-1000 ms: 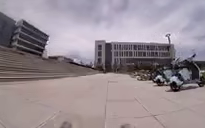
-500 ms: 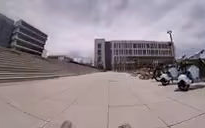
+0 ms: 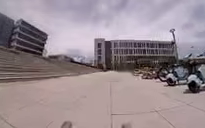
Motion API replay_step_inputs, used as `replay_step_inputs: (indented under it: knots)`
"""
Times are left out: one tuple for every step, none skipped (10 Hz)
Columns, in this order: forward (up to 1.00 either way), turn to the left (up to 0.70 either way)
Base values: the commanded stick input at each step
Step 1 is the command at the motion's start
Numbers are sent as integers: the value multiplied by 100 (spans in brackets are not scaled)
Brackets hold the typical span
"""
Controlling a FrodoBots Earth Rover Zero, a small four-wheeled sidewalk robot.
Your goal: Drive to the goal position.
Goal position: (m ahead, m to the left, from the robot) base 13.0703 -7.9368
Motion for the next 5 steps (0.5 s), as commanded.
replay_step_inputs:
  knots:
    - [70,0]
    - [70,0]
    - [70,0]
    - [70,0]
    - [70,0]
